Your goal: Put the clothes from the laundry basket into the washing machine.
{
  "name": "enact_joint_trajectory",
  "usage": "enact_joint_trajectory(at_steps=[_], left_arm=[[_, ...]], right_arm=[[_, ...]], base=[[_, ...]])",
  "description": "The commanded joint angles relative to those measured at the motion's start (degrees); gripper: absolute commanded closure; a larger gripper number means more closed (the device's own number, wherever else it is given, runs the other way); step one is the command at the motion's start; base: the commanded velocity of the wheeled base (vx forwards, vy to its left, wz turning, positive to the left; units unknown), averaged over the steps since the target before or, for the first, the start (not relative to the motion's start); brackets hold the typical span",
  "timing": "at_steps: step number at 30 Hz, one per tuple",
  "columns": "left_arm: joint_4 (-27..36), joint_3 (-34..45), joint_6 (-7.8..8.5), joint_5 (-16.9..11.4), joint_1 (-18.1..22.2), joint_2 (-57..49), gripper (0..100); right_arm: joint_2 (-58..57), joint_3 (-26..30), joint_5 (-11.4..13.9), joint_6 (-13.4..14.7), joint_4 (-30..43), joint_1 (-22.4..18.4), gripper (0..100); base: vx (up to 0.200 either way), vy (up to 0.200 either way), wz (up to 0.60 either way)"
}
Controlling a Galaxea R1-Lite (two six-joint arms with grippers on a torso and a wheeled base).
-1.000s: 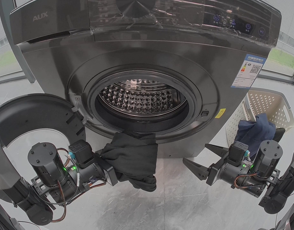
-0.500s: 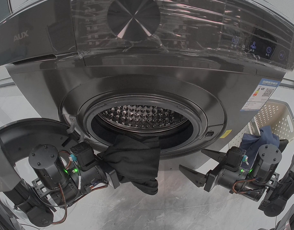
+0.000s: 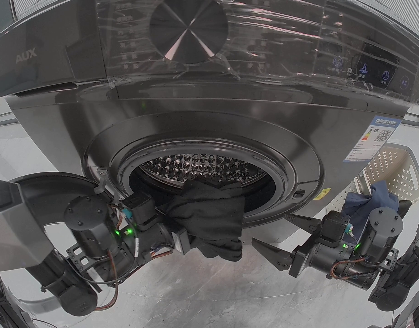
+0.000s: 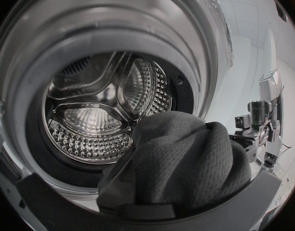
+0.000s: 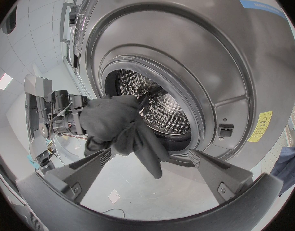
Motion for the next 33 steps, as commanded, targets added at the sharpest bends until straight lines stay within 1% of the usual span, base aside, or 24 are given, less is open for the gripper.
enact_joint_trajectory(at_steps=[1,3,5,6,10,13,14,18,20,21,23,24,27,28,29,31,33], left_arm=[[0.1,-5.4,-0.01,0.5,0.3,7.9,100],[0.1,-7.5,-0.01,0.7,0.5,10.1,100],[0.1,-7.6,-0.01,0.8,0.5,10.3,100],[0.1,-12.5,-0.1,2.0,0.8,13.6,100],[0.2,-20.7,-0.01,3.4,3.3,17.4,100],[0.7,-26.0,0.08,3.4,4.3,19.9,100],[0.7,-26.3,0.08,3.4,4.4,20.0,100],[2.3,-31.4,0.16,3.4,4.4,24.2,100],[2.5,-31.9,0.16,3.4,4.4,24.5,100],[3.6,-35.6,0.16,3.5,4.7,26.5,100],[5.4,-39.2,-0.01,3.5,5.7,27.4,100],[7.4,-42.2,-0.01,3.8,7.0,27.7,100],[11.4,-47.8,-0.01,5.1,8.5,28.3,100],[11.4,-47.8,-0.01,5.1,8.5,28.3,100],[14.0,-51.2,-0.01,5.5,9.4,28.6,100],[16.8,-53.4,-0.01,5.5,9.8,28.8,100],[18.3,-55.4,-0.01,5.5,9.9,29.8,100]], right_arm=[[-0.3,0.0,0.1,0.0,0.0,0.3,0],[-0.4,0.0,0.2,0.0,0.0,0.3,0],[-0.4,0.0,0.2,0.1,0.0,0.3,0],[-0.4,0.0,0.2,0.0,0.0,0.3,0],[-0.4,-0.1,0.2,0.0,0.0,0.4,0],[-0.4,0.0,0.2,0.0,0.0,0.4,0],[-0.4,0.0,0.2,0.0,0.0,0.4,0],[-0.4,0.0,0.2,0.1,0.0,0.4,0],[-0.4,0.0,0.2,0.0,0.0,0.4,0],[-0.3,-0.1,0.2,0.0,0.0,0.4,0],[-0.2,-0.1,0.2,0.1,0.0,0.4,0],[-0.2,-0.1,0.2,0.1,0.0,0.4,0],[-0.1,0.1,0.2,0.1,0.0,0.4,0],[-0.1,0.1,0.2,0.1,0.0,0.4,0],[-0.2,0.1,0.2,0.1,0.0,0.4,0],[-0.1,0.1,0.2,0.0,0.0,0.5,0],[-0.1,0.0,0.2,0.1,0.0,0.9,0]], base=[[0.0,0.0,0.0],[0.0,0.0,0.0],[0.0,0.0,0.0],[0.0,0.0,0.0],[0.0,0.0,0.0],[0.0,0.0,0.0],[0.0,0.0,0.0],[0.0,0.0,0.0],[0.0,0.0,0.0],[0.0,0.0,0.0],[0.0,0.0,0.0],[0.0,0.0,0.0],[0.0,0.0,0.0],[0.0,0.0,0.0],[0.0,0.0,0.0],[0.0,0.0,0.0],[0.0,0.0,0.0]])
